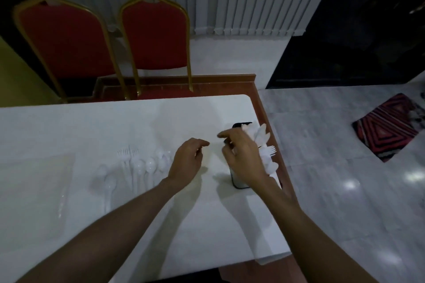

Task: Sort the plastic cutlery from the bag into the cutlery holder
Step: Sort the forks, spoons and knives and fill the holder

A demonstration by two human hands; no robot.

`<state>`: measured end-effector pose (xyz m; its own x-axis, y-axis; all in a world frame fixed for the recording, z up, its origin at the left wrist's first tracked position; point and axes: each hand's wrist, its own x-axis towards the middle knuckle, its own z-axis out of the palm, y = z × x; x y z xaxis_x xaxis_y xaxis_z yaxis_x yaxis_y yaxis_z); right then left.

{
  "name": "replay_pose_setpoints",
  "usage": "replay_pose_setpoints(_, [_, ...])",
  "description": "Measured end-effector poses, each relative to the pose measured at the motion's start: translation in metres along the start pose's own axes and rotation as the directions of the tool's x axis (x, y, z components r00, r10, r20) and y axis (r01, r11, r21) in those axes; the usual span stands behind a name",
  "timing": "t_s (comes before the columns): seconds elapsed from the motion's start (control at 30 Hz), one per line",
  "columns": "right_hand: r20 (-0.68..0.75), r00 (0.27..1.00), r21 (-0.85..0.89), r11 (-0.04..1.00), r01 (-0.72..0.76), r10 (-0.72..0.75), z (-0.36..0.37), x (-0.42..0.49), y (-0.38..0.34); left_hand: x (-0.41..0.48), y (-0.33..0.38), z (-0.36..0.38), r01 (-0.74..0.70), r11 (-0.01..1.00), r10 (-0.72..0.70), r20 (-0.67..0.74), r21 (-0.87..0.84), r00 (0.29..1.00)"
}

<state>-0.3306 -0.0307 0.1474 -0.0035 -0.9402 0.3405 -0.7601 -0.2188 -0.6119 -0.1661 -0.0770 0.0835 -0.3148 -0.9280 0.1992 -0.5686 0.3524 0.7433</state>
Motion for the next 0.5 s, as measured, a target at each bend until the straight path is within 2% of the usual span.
replay_pose_setpoints(0.07, [0.140, 0.990, 0.046, 0.999, -0.005, -0.002, 0.033, -0.006, -0.012, -0.017, -0.027, -0.016, 0.108, 0.994, -0.107, -0.064, 0.024, 0.992])
replay_pose_setpoints(0.13, [0.265, 0.963, 0.058, 0.996, -0.071, 0.053, 0.069, -0.015, -0.019, -0.040, -0.056, -0.035, 0.242, 0.969, -0.237, -0.102, 0.041, 0.966])
replay_pose_setpoints(0.27, [0.473, 0.854, -0.052, 0.974, -0.219, 0.217, 0.123, -0.033, -0.026, -0.080, -0.107, -0.069, 0.425, 0.905, -0.415, -0.175, 0.023, 0.893])
replay_pose_setpoints(0.37, [0.537, 0.795, -0.146, 0.960, -0.241, 0.281, 0.147, -0.046, -0.030, -0.099, -0.134, -0.085, 0.529, 0.846, -0.511, -0.177, 0.067, 0.841])
replay_pose_setpoints(0.5, [0.552, 0.738, -0.254, 0.922, -0.294, 0.387, 0.176, -0.059, -0.043, -0.122, -0.147, -0.098, 0.678, 0.733, -0.653, -0.218, 0.059, 0.725])
